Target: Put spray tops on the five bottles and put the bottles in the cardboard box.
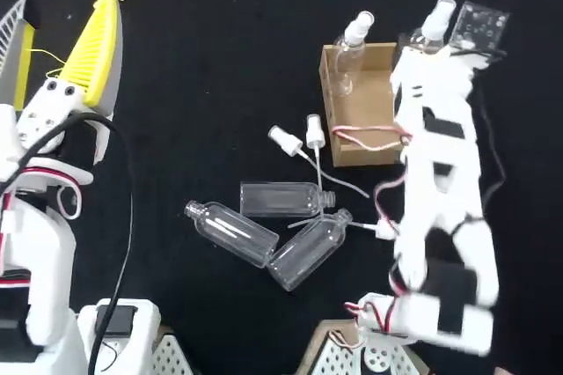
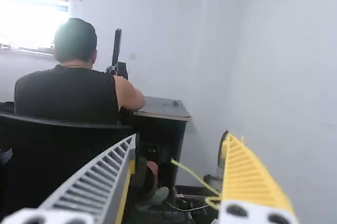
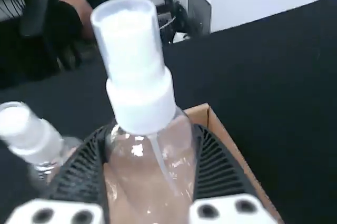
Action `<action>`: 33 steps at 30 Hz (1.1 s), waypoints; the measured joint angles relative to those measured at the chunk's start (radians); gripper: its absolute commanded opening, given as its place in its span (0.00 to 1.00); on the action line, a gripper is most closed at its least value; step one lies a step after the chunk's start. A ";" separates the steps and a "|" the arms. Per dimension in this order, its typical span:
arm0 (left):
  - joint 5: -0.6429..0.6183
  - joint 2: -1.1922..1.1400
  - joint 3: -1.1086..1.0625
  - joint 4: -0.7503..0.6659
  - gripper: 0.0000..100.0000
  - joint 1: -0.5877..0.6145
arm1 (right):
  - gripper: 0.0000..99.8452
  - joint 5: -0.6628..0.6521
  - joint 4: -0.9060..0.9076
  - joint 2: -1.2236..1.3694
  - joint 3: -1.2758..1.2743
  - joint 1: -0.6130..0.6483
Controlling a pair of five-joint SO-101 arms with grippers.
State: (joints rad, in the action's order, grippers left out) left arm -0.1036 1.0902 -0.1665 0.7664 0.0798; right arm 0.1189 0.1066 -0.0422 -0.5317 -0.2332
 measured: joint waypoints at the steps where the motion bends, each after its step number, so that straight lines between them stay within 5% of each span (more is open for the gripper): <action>1: 0.000 0.000 0.000 0.000 0.25 0.000 | 0.01 0.000 0.000 0.031 0.021 0.002; 8: 0.000 0.000 0.000 0.000 0.25 0.002 | 0.01 0.000 -0.014 0.146 0.094 0.000; 19: 0.000 0.000 0.000 -0.037 0.25 0.109 | 0.01 0.000 -0.276 0.330 0.095 0.003; 33: 0.000 0.000 0.000 -0.037 0.25 0.110 | 0.01 0.000 -0.310 0.456 0.178 0.025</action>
State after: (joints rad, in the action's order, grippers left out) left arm -0.1036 1.0902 -0.1665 0.7296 0.1903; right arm 0.1189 -0.2033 0.4135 -0.3537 -0.2087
